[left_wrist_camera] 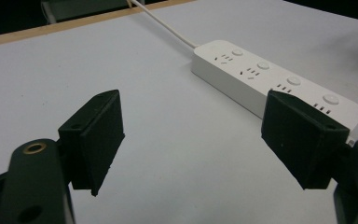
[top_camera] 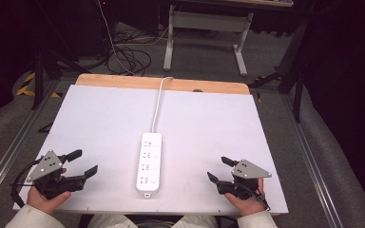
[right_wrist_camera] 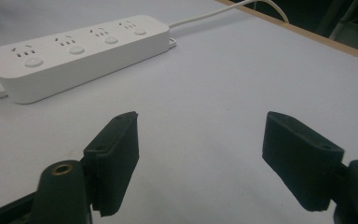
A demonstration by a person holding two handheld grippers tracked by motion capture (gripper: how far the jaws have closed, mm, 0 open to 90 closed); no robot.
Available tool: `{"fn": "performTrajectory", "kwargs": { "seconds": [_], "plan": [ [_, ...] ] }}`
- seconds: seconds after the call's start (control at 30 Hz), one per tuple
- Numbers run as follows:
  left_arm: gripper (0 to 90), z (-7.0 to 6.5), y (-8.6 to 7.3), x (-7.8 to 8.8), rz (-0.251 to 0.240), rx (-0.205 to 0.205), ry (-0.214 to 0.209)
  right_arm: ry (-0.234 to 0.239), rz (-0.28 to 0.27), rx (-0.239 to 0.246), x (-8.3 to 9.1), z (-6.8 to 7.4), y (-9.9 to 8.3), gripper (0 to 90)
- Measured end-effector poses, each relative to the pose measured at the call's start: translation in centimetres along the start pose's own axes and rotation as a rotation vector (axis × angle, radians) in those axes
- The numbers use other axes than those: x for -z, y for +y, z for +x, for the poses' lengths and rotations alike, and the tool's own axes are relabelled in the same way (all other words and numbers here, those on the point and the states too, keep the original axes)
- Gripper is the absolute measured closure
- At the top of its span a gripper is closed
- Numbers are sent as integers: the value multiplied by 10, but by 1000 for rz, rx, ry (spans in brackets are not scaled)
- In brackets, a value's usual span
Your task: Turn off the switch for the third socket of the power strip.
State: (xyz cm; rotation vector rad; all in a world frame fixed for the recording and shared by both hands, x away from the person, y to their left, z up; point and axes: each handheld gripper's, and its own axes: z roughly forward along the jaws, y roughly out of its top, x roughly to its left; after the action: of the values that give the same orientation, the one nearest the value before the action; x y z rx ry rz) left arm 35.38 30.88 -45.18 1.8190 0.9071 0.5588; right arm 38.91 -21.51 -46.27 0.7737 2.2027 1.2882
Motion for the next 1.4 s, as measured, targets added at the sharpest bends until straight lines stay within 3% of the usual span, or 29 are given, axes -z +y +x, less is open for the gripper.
{"fn": "performTrajectory", "kwargs": {
  "seconds": [0.63,0.8,0.9,1.0,1.1,1.2,1.4],
  "plan": [
    [198,-1,2,1,17,12,8,24,-20,21,1,2,1,246],
    [202,-3,4,1,25,-15,12,25,-24,25,1,1,1,257],
    [222,-4,7,2,41,-51,17,26,-29,22,2,2,1,266],
    [233,-6,11,2,43,-60,13,26,-28,24,2,2,1,272],
    [236,-7,15,2,43,-58,18,27,-24,26,2,2,1,275],
    [238,-9,19,1,47,-40,2,30,-23,23,1,2,1,277],
    [241,-12,28,-3,56,-42,-19,32,-14,21,0,2,1,279]
  ]
}}
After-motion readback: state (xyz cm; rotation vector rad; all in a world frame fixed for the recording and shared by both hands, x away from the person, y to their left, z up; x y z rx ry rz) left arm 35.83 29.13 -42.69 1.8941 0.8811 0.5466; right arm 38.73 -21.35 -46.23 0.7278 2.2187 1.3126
